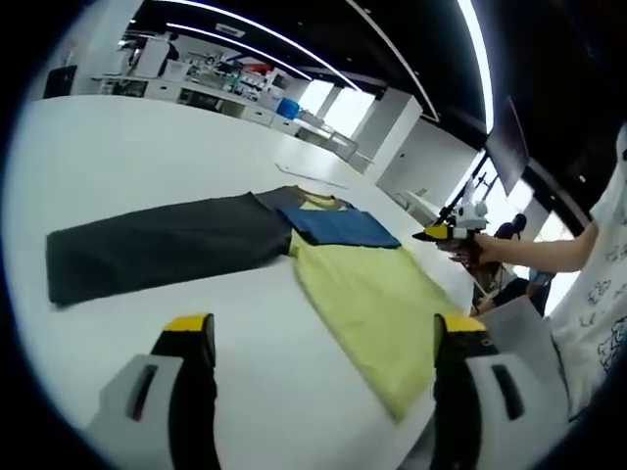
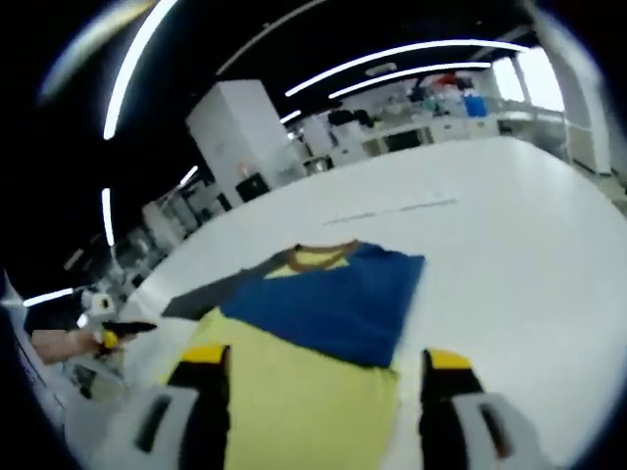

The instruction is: Fold the garment on the visible template until the final outline fits inside the template.

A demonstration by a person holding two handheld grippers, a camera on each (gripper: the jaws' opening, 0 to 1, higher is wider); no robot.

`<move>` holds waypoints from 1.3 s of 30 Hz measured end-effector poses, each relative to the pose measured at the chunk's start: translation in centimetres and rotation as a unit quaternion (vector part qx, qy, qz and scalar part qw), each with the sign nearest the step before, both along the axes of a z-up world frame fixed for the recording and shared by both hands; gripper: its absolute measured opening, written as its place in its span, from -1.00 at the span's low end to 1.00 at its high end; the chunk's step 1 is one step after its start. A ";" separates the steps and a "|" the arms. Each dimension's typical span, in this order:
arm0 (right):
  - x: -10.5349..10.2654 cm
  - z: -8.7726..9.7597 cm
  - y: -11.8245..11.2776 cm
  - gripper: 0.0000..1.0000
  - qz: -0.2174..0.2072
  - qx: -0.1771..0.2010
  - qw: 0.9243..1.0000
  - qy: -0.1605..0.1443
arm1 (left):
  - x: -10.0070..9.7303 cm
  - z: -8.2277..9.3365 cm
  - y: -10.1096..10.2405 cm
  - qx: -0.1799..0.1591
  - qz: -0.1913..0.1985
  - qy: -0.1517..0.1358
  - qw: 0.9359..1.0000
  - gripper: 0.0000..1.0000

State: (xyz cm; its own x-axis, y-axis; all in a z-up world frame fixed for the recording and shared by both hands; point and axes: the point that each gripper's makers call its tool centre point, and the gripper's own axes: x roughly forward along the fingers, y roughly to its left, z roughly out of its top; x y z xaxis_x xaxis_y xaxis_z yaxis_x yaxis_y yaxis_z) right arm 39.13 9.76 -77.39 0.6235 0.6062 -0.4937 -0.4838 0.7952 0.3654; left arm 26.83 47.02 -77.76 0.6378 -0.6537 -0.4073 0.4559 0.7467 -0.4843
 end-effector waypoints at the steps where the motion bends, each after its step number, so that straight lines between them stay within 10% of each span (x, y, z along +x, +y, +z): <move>1: 0.0 0.1 -0.1 0.87 0.001 -0.004 1.000 -0.002 | 0.1 -0.1 0.4 0.000 0.001 0.000 1.000 0.79; 16: -1.4 0.8 0.0 0.99 0.013 -0.024 1.000 -0.015 | 1.9 -1.6 6.4 0.041 0.068 -0.006 0.997 0.73; 39: -4.0 0.2 -0.1 0.99 -0.014 -0.009 1.000 0.003 | 4.3 -4.4 17.8 0.051 0.267 0.021 0.962 0.44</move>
